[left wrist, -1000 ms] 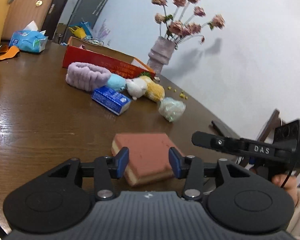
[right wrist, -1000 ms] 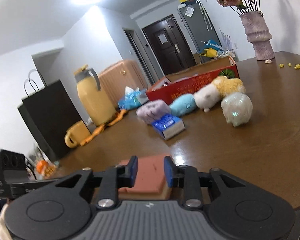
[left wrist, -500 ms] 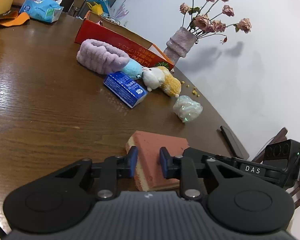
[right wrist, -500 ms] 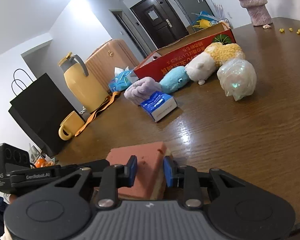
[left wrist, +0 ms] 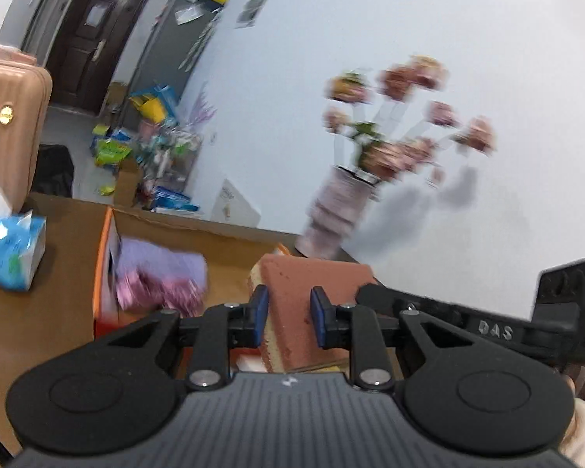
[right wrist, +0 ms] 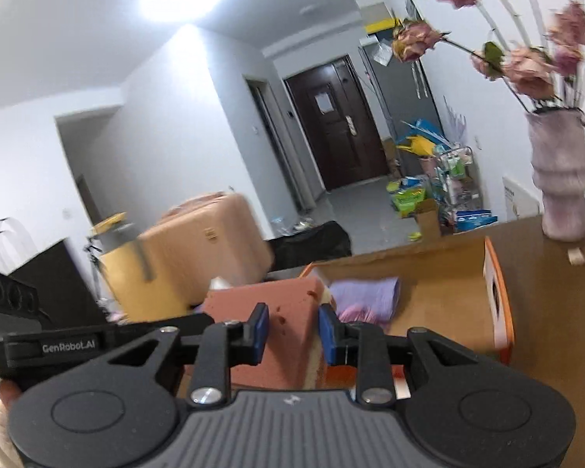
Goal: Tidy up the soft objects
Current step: 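Carry the sponge block into the box and open the right tool, then lift the right tool out of the box back over the table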
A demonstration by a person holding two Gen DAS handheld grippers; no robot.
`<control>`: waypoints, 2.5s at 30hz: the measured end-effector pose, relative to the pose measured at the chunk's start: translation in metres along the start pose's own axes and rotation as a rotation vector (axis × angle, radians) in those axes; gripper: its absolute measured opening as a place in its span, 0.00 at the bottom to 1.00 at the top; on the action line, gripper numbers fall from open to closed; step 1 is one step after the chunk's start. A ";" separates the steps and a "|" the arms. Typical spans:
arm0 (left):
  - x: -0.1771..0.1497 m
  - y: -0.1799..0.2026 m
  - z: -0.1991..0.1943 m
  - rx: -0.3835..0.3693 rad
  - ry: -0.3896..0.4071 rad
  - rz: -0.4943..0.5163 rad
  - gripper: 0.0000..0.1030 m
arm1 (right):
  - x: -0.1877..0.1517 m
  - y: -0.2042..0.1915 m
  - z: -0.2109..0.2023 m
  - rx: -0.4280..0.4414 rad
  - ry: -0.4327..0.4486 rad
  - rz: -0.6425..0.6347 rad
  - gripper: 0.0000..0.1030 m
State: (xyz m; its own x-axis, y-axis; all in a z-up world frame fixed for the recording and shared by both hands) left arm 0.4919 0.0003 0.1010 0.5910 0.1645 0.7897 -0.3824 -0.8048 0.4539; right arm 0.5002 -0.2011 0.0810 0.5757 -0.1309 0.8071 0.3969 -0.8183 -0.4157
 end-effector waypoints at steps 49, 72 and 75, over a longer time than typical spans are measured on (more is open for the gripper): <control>-0.008 0.045 -0.060 0.543 0.129 0.352 0.80 | 0.027 0.020 -0.048 -0.360 -0.031 -0.219 0.79; -0.253 0.080 -0.211 0.446 0.136 0.236 0.96 | -0.239 -0.061 -0.213 -0.208 0.087 -0.207 0.87; -0.248 0.083 -0.205 0.441 0.149 0.242 0.96 | -0.247 -0.057 -0.206 -0.291 0.066 -0.237 0.87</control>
State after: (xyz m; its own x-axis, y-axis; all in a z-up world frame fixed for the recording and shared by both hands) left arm 0.1678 0.0095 0.0275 0.4027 -0.0024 0.9153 -0.1412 -0.9882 0.0595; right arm 0.1876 -0.2373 -0.0082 0.4417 0.0529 0.8956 0.2885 -0.9536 -0.0860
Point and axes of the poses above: each gripper's, at about its wrist camera, not at the fingertips, and z roughly the way its jaws point, y to its right, x to its top, the point moved 7 cm from there along z, roughly the way its jaws point, and after that the axes turned 4 degrees about -y, right-handed, at the moved point
